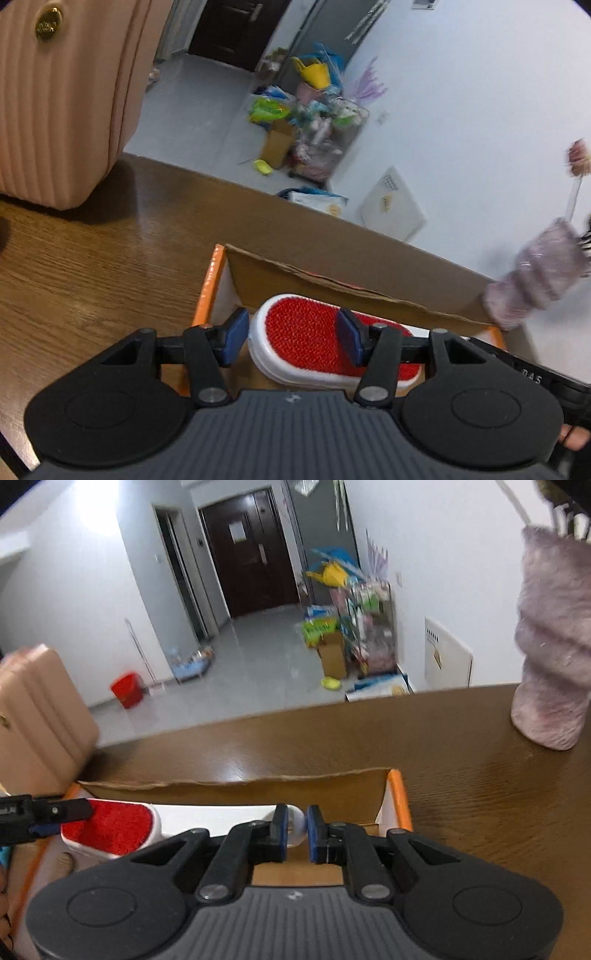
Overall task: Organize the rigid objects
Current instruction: 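Carry the lint brush into the cardboard box and open the left tool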
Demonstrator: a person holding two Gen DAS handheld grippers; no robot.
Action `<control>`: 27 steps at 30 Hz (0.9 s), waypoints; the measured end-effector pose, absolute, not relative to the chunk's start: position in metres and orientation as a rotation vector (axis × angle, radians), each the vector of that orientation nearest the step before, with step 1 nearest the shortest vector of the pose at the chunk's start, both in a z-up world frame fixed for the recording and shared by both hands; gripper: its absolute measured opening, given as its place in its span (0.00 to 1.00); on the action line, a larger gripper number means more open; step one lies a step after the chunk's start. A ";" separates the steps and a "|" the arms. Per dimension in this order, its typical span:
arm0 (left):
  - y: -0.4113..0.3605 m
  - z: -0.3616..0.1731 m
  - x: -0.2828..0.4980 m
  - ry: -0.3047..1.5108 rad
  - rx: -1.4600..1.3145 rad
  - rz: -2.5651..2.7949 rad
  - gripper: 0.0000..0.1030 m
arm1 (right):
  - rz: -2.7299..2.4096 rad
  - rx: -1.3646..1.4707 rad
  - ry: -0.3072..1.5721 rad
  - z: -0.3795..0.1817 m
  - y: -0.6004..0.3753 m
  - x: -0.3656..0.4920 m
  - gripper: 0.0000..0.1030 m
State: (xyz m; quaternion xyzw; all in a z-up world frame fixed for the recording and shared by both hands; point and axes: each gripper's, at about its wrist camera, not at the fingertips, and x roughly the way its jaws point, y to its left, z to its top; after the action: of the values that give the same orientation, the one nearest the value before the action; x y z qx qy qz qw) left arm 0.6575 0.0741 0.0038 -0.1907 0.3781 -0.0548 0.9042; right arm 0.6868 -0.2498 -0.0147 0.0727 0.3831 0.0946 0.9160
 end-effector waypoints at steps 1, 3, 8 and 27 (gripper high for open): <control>0.069 0.004 0.661 0.790 -0.364 -0.113 0.51 | 0.170 0.121 0.786 -0.019 -0.245 0.690 0.13; 0.060 0.008 0.661 0.796 -0.319 -0.132 0.52 | 0.166 0.103 0.782 -0.022 -0.242 0.689 0.14; 0.045 0.043 0.630 0.707 -0.205 -0.160 0.59 | 0.186 0.058 0.686 0.015 -0.240 0.662 0.20; 0.064 0.112 0.308 0.489 -0.002 -0.170 0.91 | 0.365 -0.079 0.461 0.127 -0.262 0.349 0.71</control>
State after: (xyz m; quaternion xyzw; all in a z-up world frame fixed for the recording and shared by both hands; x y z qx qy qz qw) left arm 0.3081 0.0639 0.1116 -0.0009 0.2417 -0.0840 0.9667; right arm 0.3488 -0.2616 0.1266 -0.0388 0.2270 0.1800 0.9563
